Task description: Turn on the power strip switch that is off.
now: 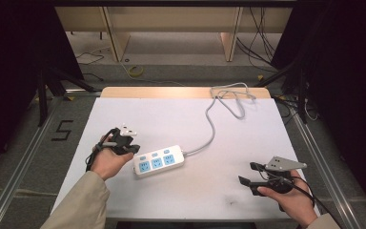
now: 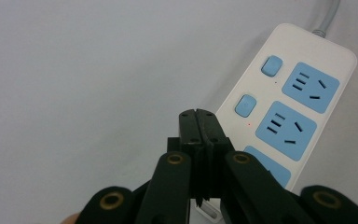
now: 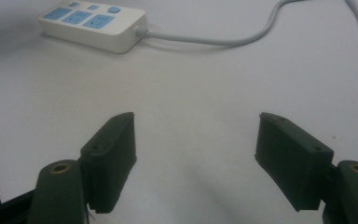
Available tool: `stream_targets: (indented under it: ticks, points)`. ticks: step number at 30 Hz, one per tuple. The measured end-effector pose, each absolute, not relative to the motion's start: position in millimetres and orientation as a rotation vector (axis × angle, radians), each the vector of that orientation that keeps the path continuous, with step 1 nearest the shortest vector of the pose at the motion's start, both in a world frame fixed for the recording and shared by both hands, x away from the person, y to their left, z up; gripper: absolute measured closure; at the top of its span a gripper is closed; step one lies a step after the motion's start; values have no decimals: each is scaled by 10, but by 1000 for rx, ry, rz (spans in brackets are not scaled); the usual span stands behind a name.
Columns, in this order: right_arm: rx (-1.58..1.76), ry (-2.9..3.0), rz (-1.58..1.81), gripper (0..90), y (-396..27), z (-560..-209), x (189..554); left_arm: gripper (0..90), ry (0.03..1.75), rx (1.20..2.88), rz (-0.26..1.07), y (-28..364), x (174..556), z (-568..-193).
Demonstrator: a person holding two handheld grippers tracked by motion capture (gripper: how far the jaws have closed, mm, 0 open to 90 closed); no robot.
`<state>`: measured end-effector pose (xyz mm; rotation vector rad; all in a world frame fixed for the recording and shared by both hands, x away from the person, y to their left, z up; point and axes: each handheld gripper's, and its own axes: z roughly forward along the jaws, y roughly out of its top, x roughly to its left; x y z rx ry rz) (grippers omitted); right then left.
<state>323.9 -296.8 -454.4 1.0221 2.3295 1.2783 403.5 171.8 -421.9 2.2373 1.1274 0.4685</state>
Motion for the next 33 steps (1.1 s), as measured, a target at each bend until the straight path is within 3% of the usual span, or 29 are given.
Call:
stream_targets:
  ticks: [33]
  points:
    - [1020, 2335, 1276, 290, -2968, -4547, 3241, 898, 1121, 2266, 439, 1641, 4111, -4233]
